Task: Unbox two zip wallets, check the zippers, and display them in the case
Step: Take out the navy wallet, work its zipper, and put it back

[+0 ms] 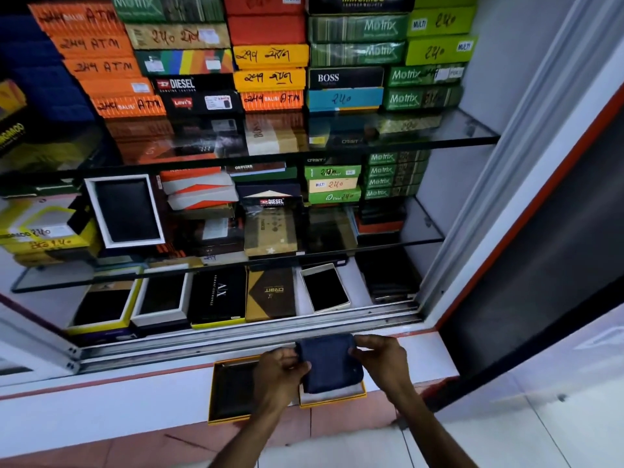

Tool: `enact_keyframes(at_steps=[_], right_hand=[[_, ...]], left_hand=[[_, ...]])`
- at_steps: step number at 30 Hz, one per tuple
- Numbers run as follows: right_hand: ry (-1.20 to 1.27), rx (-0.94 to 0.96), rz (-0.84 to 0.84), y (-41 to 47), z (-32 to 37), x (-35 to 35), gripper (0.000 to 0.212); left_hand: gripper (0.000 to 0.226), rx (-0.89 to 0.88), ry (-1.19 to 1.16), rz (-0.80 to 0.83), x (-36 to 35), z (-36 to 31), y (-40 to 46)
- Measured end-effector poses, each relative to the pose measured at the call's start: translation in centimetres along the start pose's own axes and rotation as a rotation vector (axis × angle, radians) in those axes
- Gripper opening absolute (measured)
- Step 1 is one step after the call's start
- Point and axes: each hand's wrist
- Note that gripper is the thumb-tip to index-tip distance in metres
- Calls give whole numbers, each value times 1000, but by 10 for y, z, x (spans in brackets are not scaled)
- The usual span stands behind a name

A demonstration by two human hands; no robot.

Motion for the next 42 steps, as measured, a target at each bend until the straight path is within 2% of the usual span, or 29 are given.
enact_keyframes(at_steps=[1, 3, 5, 8, 10, 12, 16, 21, 27, 32, 36, 42], right_hand=[[-52, -13, 8, 2, -3, -3, 16], [-136, -41, 25, 4, -7, -8, 16], [-141, -72, -19, 5, -10, -10, 16], [-110, -135, -42, 5, -14, -11, 25], [-178, -176, 96, 6, -14, -12, 27], [-190, -187, 177, 3, -11, -13, 35], [-74, -164, 133, -4, 5, 0, 31], [210, -84, 38, -10, 49, 31, 16], [403, 167, -40, -2, 111, 65, 23], [415, 298, -96, 23, 146, 85, 21], [420, 305, -150, 59, 169, 89, 25], [374, 254, -238, 122, 184, 85, 22]], left_hand=[[11, 13, 41, 17, -3, 3, 2], [18, 7, 146, 63, -6, 10, 6], [26, -11, 222, 39, -7, 12, 6], [30, 30, 216, -2, -8, 9, 5], [22, 87, 244, 73, -10, 5, 4], [24, 142, 221, 125, -11, 3, 5], [18, 154, 113, 75, 0, -7, 2], [18, -22, -98, -61, 33, -43, -8], [31, -250, -293, -169, 67, -105, -10], [23, -366, -371, -183, 77, -148, 2], [22, -428, -370, -206, 74, -186, 22], [33, -380, -301, -174, 53, -221, 70]])
Point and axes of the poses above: each hand's wrist, its own y-axis towards the middle knuckle, its own x-axis out of the back of the hand, z = x × y, and after that the axes turned 1 degree about -y, right-handed
